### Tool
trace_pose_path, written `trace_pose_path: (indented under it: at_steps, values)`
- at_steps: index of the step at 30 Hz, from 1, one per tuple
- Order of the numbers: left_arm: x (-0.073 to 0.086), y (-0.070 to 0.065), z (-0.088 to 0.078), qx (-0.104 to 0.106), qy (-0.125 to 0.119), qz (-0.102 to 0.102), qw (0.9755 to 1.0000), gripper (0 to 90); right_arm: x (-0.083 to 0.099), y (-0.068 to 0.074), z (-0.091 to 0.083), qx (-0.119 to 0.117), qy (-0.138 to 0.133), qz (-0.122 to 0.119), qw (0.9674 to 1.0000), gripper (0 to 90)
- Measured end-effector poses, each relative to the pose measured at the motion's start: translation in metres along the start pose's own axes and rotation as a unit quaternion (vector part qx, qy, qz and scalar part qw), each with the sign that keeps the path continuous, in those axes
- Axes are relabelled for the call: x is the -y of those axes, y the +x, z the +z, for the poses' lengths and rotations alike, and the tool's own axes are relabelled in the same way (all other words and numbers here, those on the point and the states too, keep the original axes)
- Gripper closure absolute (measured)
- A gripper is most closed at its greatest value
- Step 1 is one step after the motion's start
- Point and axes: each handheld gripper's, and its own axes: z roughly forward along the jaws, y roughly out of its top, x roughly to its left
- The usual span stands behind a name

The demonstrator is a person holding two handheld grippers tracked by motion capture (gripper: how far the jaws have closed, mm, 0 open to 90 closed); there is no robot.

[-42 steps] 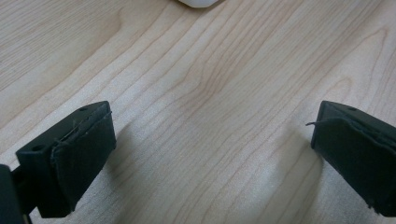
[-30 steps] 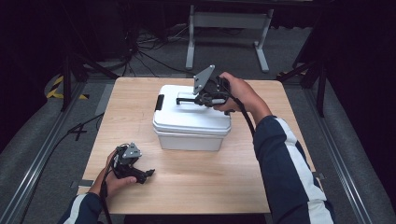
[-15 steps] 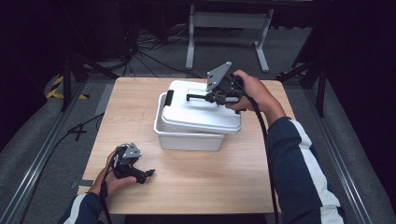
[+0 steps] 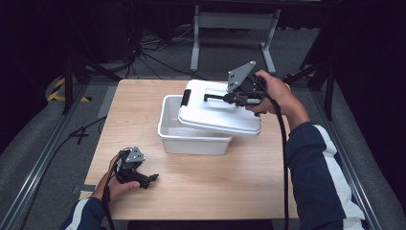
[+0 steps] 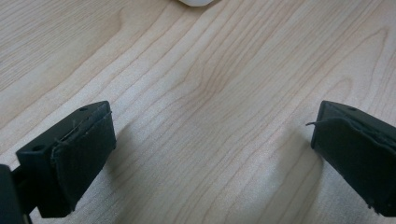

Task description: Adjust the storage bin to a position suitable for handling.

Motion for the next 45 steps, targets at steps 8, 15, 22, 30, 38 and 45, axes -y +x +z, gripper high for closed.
trace_pose_path:
  at_steps: [8,15,22,30,38,45]
  values:
    - [0.0,0.0,0.0,-0.002,-0.002,0.0,1.0,0.3,0.024,0.002,-0.014,0.006,-0.007,0.016,0.9998,84.8]
    - [0.0,0.0,0.0,0.0,-0.001,0.001,1.0,0.3,0.049,0.001,-0.023,0.017,0.0,0.035,0.9992,84.8]
    - [0.0,0.0,0.0,0.002,-0.001,-0.001,1.0,0.2,0.075,0.001,-0.035,0.026,0.002,0.056,0.9981,84.9]
    - [0.0,0.0,0.0,0.002,0.001,0.001,1.0,0.2,0.102,-0.001,-0.05,0.041,0.002,0.074,0.9964,84.9]
    - [0.0,0.0,0.0,0.002,0.001,0.001,1.0,0.2,0.13,-0.002,-0.062,0.055,0.007,0.092,0.9942,84.8]
    - [0.0,0.001,0.0,0.002,0.001,0.001,1.0,0.2,0.151,-0.001,-0.073,0.07,0.005,0.111,0.9914,84.8]
